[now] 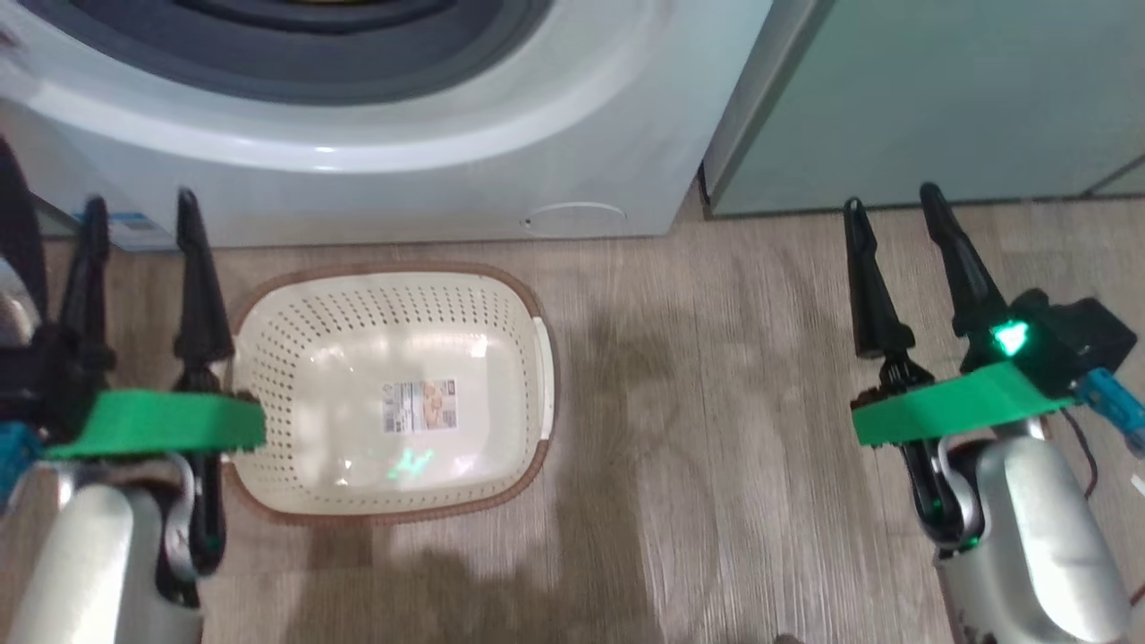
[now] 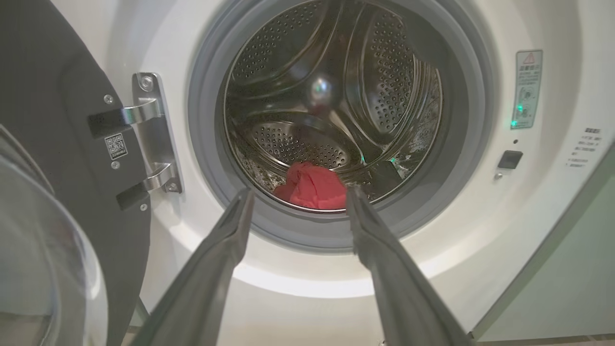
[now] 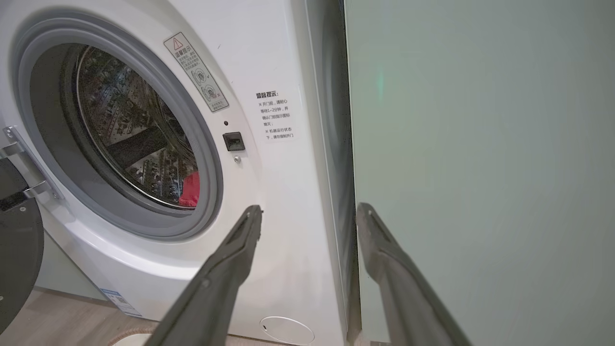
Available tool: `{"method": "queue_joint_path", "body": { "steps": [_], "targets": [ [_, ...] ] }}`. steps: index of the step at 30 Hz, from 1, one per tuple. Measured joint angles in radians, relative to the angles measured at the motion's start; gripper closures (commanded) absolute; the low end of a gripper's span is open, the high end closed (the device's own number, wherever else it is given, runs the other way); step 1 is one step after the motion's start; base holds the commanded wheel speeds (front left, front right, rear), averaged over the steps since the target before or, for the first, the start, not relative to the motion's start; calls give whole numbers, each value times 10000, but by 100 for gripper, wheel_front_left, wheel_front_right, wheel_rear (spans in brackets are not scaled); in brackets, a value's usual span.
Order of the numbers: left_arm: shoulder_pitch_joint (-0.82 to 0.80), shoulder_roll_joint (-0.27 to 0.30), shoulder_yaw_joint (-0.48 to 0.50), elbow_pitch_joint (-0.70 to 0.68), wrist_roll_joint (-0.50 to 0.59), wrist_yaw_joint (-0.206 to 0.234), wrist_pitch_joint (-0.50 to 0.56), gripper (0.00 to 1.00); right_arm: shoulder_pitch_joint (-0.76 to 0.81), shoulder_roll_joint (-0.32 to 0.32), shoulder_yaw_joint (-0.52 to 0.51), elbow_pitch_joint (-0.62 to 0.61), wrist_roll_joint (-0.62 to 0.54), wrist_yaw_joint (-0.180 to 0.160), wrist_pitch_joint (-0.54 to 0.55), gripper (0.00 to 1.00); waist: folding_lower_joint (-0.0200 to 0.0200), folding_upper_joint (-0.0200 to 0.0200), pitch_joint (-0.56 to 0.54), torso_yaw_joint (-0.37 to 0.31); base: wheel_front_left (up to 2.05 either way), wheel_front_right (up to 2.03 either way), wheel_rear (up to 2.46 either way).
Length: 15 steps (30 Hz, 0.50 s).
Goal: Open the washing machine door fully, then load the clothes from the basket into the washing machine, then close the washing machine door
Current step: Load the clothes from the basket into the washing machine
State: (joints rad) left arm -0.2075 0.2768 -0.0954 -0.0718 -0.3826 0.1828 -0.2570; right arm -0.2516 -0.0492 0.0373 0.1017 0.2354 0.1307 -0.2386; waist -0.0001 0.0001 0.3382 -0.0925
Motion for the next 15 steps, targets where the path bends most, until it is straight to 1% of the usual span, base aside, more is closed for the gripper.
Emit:
{"method": "queue_joint_path", "body": {
  "steps": [9, 15],
  "targets": [
    [1338, -21, -359, -29, 192, 142, 96, 0, 1101, 4, -330, -345, -230, 0, 531, 0, 0, 0, -1036, 114, 0, 0, 0],
    [1742, -12, -518, -65, 209, 142, 107, 0, 1516, 6, -468, -631, -232, 0, 788, 0, -1, 0, -1541, 102, 0, 0, 0]
  ]
}}
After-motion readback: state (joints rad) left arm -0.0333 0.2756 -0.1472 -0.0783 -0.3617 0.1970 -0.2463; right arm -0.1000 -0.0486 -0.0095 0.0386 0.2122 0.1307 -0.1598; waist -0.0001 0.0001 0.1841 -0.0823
